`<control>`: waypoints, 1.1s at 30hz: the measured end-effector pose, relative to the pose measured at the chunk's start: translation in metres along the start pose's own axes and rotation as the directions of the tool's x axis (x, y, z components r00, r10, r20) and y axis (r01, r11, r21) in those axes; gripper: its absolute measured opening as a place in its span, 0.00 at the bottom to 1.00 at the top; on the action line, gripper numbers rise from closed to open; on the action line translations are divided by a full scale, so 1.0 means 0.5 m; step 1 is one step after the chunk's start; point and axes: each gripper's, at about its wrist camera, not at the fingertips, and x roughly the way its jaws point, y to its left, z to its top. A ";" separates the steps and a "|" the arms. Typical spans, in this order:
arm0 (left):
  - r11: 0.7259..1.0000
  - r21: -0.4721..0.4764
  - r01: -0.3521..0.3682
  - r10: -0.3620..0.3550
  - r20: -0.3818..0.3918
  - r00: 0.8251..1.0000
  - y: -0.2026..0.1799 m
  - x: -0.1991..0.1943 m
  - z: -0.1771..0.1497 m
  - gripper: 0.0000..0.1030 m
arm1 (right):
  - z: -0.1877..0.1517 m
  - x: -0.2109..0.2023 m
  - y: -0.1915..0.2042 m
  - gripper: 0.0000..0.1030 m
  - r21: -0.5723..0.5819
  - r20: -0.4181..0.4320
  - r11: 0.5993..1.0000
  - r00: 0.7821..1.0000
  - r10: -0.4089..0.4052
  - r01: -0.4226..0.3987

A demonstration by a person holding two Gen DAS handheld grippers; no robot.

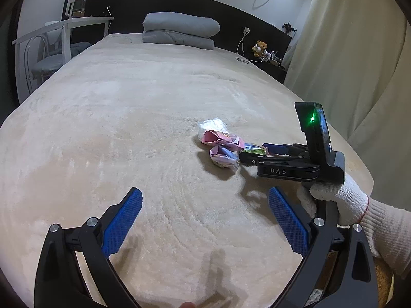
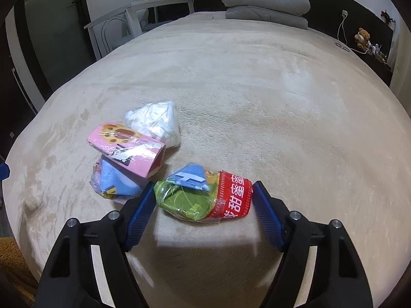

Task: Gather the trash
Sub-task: 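Close the right tool on the red-and-green candy bag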

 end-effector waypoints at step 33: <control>0.994 0.095 -0.047 0.050 -0.025 0.998 -0.091 0.194 0.081 0.94 | -0.031 -0.197 -0.089 0.70 0.147 0.127 0.984 0.989 0.081 -0.099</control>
